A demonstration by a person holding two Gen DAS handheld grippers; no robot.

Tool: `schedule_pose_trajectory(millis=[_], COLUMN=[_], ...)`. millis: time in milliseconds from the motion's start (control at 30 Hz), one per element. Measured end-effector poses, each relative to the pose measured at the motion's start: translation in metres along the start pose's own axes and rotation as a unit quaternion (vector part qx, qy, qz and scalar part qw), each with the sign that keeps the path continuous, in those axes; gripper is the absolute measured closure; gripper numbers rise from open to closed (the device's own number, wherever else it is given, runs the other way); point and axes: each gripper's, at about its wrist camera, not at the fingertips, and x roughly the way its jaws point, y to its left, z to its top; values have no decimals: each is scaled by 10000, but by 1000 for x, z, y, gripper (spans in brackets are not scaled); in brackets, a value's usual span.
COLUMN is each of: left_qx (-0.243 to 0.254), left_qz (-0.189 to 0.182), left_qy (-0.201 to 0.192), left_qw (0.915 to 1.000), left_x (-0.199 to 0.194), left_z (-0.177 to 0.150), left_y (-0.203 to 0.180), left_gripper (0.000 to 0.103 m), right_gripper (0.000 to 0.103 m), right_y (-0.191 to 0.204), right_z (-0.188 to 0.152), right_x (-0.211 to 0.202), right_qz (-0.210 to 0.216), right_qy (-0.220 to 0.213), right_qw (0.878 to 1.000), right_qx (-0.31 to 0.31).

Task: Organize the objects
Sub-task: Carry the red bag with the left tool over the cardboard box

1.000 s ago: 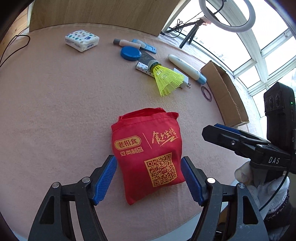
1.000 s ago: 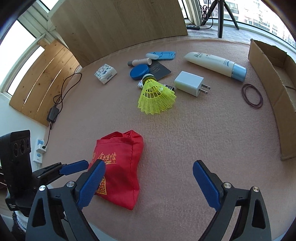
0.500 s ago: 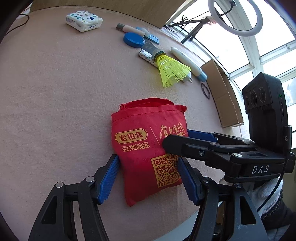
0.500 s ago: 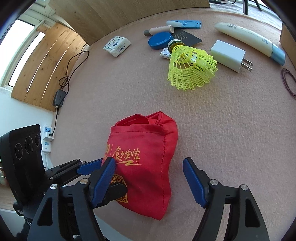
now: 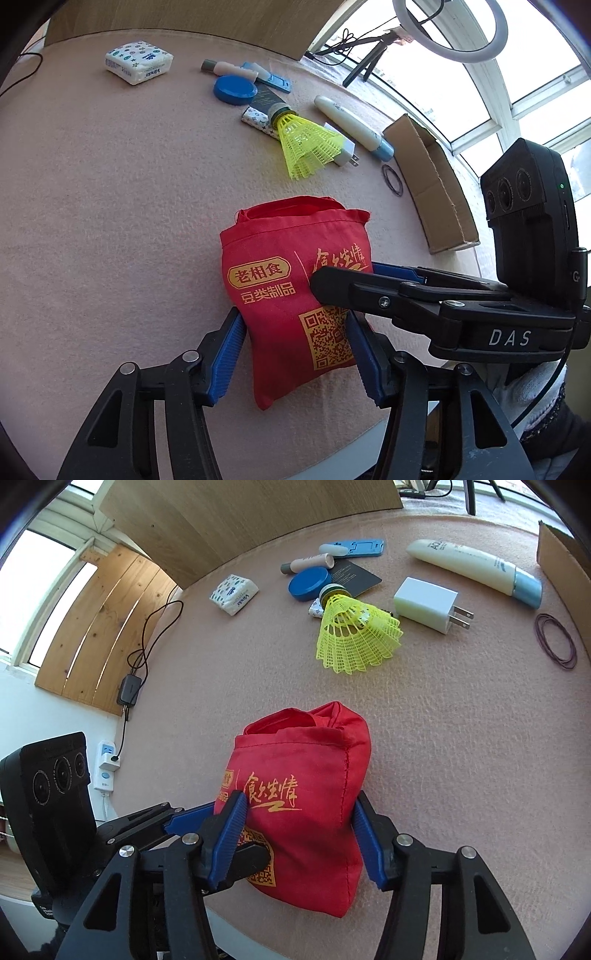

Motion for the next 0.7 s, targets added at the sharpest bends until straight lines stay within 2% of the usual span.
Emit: schedule_pose_trajectory(millis=[400, 700], left_qx=[984, 1636], left_qz=[-350, -545], left_qy=[-302, -349], left_qw=[9941, 9844], left_x=[5, 52], left_z=[45, 88], left_y=[-116, -216], left_gripper=[44, 44], right_gripper=[49, 49], right_y=[-57, -125], right_z=[-1, 13], right_x=[-112, -175], right_qz=[-114, -467], right_qy=[-1072, -1660], right_qw=[9935, 9825], right_qx=[379, 701])
